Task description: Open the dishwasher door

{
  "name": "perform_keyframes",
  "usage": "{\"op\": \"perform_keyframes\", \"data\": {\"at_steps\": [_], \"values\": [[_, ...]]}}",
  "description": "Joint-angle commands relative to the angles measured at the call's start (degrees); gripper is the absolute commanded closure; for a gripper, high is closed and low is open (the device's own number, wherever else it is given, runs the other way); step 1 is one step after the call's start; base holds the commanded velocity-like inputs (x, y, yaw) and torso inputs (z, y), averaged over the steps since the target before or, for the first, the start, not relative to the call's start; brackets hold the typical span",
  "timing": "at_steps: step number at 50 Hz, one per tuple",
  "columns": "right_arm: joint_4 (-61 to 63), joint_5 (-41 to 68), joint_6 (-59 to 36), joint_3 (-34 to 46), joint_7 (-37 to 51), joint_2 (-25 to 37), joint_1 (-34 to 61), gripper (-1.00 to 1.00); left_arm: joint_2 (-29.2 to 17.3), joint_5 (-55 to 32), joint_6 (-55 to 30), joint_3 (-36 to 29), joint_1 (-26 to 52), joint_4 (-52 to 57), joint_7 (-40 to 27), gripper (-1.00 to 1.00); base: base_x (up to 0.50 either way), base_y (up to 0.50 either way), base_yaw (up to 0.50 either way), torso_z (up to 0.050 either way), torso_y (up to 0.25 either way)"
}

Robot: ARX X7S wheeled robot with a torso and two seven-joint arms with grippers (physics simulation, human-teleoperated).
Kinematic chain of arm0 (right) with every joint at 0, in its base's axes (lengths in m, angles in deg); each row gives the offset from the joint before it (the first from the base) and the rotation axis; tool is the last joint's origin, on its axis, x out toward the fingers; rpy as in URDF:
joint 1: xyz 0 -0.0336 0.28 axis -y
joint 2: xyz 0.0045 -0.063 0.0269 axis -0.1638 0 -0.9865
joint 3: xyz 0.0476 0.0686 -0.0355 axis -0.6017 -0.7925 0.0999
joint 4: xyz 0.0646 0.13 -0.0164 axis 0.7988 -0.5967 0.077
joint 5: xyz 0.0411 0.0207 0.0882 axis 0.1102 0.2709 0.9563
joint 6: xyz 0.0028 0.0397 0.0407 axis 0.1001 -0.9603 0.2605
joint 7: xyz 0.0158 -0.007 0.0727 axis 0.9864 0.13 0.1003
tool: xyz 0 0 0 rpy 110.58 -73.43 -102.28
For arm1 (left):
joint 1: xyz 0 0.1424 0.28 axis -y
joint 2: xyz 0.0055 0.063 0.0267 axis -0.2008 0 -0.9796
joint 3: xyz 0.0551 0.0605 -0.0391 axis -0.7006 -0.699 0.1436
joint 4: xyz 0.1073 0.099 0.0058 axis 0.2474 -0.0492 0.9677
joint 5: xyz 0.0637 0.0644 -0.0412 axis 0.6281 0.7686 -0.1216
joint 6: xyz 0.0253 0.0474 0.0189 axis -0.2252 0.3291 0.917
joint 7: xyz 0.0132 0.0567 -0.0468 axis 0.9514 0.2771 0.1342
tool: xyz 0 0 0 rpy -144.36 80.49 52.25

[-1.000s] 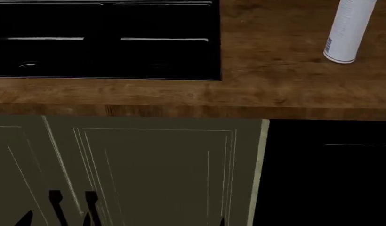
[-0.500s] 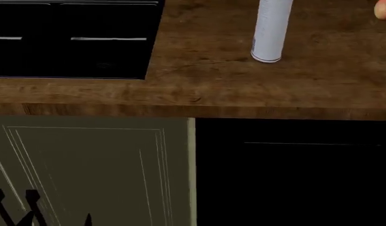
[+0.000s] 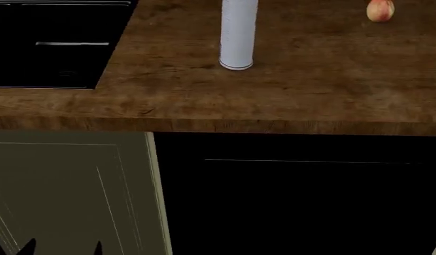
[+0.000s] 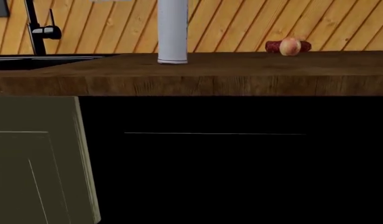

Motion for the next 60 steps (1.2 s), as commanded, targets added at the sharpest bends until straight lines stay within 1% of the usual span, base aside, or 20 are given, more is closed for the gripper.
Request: {"op": "perform_keyframes", "data": {"at_steps": [1,8,11,39,46,60], "values": [[1.0,0.6,0.1,0.7,0.7,0.5,-0.2,-1.0,-0.9,-0.4,-0.1,-0.6,-0.3,0.8,-0.7,-1.0,0.0,0.0,0.0,0.0,0.0],[0.7,0.7,0.6,1.2,1.0,0.8,-0.2,-1.0,-1.2,-1.2,0.7,-0.7,-0.5,0.6,-0.7,-1.0,0.0,0.0,0.0,0.0,0.0],[0.5,0.9,0.6,1.3,1.2,0.9,-0.1,-1.0,-1.0,-2.9,-0.2,-0.7,-0.4,0.7,-0.2,-1.0,0.0,0.0,0.0,-0.009,0.0],[0.4,2.0,0.6,2.3,2.5,2.0,0.0,-1.0,-2.1,-3.0,1.6,-2.7,0.1,-0.6,-0.9,-1.0,0.0,0.0,0.0,-0.05,0.0],[1.1,2.3,0.4,2.4,3.0,2.3,-0.4,-1.0,-2.5,-2.5,1.7,-3.2,-0.2,0.1,-1.4,-1.0,0.03,0.0,0.0,0.0,0.0],[1.0,2.6,0.6,2.9,3.6,2.7,-0.4,-1.0,-3.0,-2.5,2.2,-3.6,-0.1,-0.1,-2.1,-1.0,0.31,0.0,0.0,0.0,0.0]]}}
